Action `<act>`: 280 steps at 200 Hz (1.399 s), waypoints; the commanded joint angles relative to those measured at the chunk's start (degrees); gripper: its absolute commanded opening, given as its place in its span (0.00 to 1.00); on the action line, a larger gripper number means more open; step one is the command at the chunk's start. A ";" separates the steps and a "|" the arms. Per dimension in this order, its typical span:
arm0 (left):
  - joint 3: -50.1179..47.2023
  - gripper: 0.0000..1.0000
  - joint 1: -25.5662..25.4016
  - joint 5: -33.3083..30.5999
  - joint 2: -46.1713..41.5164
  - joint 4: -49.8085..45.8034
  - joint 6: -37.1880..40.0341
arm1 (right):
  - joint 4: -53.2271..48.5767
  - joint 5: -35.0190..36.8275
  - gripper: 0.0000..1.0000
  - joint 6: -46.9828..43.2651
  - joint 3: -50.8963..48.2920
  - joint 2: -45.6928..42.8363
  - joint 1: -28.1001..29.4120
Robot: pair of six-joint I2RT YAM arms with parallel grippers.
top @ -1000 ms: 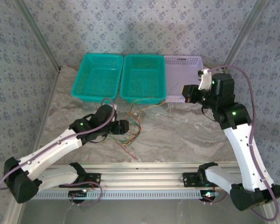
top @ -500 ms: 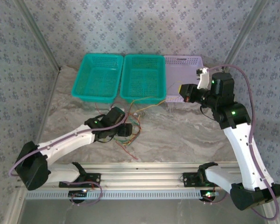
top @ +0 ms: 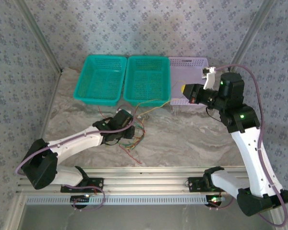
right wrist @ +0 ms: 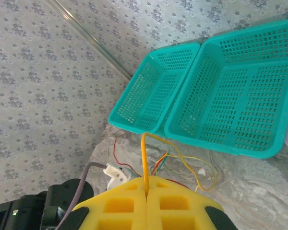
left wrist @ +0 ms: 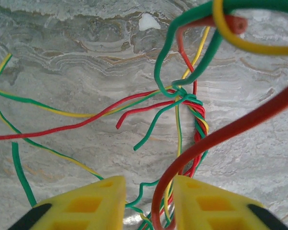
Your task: Untangle the cables
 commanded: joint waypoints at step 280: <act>5.01 0.00 15.25 -2.12 -19.40 -23.50 1.79 | -7.71 24.02 0.00 2.11 -3.59 -11.27 -12.85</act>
